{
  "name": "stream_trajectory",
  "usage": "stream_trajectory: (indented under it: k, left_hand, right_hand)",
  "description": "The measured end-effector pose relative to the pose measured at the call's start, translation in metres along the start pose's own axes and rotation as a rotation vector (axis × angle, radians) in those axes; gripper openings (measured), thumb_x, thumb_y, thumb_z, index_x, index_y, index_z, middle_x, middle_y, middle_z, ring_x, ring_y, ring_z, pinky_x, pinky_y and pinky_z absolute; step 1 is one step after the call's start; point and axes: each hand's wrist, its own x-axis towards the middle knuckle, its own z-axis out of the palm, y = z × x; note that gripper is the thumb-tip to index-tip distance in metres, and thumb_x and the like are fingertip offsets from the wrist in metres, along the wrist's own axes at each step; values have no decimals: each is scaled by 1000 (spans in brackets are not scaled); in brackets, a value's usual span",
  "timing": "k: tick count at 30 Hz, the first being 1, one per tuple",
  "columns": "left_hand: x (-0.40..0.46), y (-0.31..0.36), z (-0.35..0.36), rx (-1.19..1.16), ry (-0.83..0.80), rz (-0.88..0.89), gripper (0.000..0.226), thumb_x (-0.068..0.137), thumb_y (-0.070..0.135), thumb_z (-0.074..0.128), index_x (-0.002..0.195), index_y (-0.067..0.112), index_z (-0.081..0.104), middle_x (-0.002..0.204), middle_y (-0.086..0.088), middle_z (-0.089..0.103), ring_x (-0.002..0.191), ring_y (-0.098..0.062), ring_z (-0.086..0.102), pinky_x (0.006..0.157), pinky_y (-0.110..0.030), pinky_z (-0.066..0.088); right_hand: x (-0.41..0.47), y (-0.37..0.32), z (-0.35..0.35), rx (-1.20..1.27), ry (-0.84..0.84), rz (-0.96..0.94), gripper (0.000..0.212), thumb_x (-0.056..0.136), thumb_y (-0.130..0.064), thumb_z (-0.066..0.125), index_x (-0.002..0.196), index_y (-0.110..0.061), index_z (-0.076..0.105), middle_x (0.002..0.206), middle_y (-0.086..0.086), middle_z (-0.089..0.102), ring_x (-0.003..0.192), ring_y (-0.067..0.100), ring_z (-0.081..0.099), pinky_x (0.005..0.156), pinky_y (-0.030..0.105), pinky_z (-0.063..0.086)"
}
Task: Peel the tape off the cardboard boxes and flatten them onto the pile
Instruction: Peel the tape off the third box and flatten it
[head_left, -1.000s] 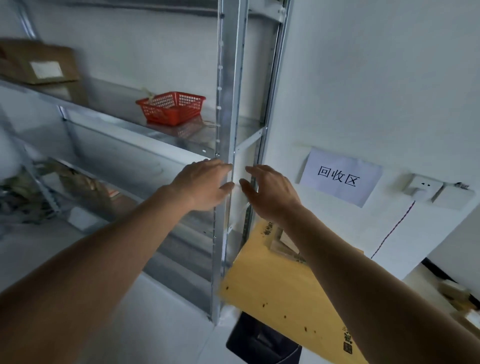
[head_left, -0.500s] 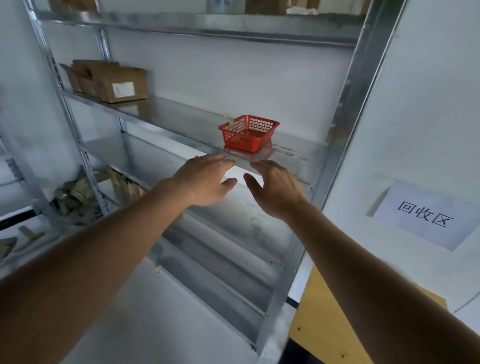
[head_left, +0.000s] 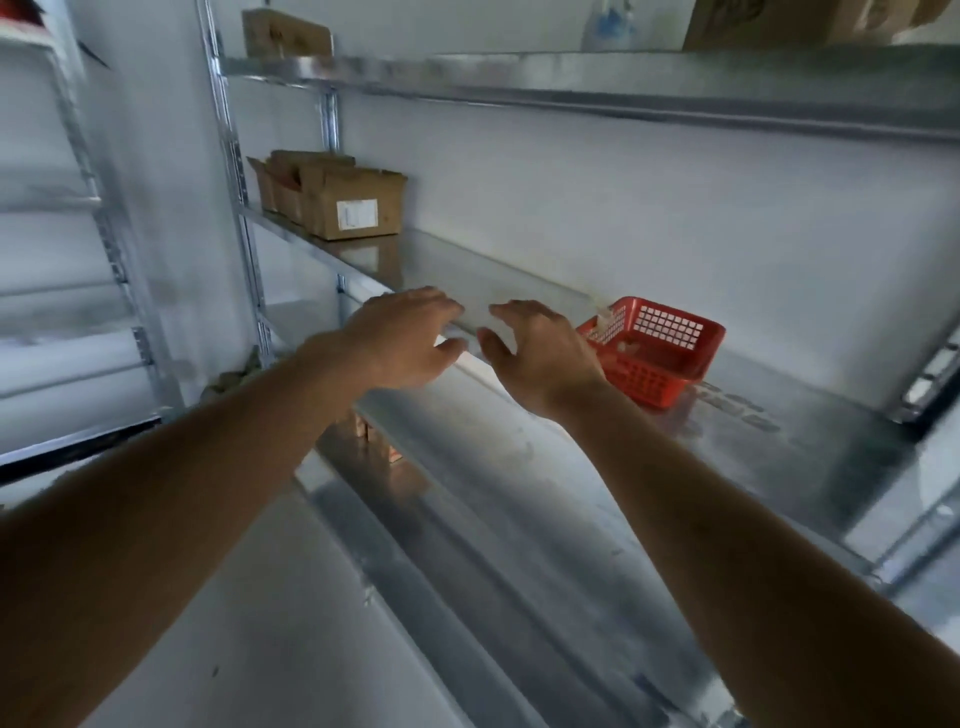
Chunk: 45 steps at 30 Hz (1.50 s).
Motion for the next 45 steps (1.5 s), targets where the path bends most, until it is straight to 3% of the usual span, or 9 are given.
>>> stream_trajectory:
  k: [7,12,18,22,28,33,37,41,45]
  left_hand:
    - [62,-116,-2,11,27,-130,54,105,49,52,153,24,48,157,0,50,140,-26,50,115,-51,41]
    - [104,-199,8,-2,16,-146,55,105,49,52,154,25,46,159,1,48,142,-26,49,116,-52,42]
    - [155,-317,13,0,13,-98,51,105,46,53,152,24,49,156,2,52,138,-24,53,113,-49,45]
    - [191,-398,10,0,-17,-29,43,104,45,54,142,25,56,142,3,61,127,-22,60,104,-46,52]
    - [244,-491,13,-37,-31,3,46,104,44,55,146,24,52,145,4,60,130,-20,59,105,-46,52]
    - [297,-547,36,-78,-65,28,33,104,36,60,135,25,60,137,8,66,123,-17,65,103,-43,55]
    - [346,-590,53,-75,-67,29,23,104,34,59,123,21,64,118,3,70,104,-16,69,93,-42,59]
    - [395,-632,67,-41,-61,26,16,104,36,57,110,21,61,100,4,66,89,-13,66,87,-42,59]
    - [426,-667,80,-82,-46,38,21,104,36,57,118,21,62,108,4,67,93,-12,65,89,-42,58]
  right_hand:
    - [126,-23,62,40,-19,-88,45,106,-45,48,143,-21,58,140,5,62,126,27,59,104,39,47]
    - [203,-42,113,61,-12,-103,37,106,-41,51,134,-20,64,131,6,67,116,25,63,85,28,42]
    - [299,-86,188,58,-9,-80,35,106,-40,52,132,-21,64,131,5,67,114,24,64,83,28,43]
    - [366,-121,228,66,-18,-12,43,104,-46,49,140,-24,60,138,2,63,119,23,62,96,39,54]
    - [455,-147,269,35,-28,38,41,105,-46,50,140,-26,57,138,1,62,120,22,61,87,29,47]
    - [525,-152,312,41,-57,41,46,103,-49,51,141,-24,56,142,2,61,124,25,61,95,38,51]
    - [582,-146,337,49,-19,53,55,98,-55,51,138,-18,57,140,7,60,124,28,59,97,41,50]
    - [640,-137,359,47,26,74,52,103,-43,54,148,-19,47,152,8,47,131,32,55,100,41,49]
    - [680,-134,381,35,34,103,65,103,-42,54,159,-22,30,165,9,29,142,35,46,108,46,46]
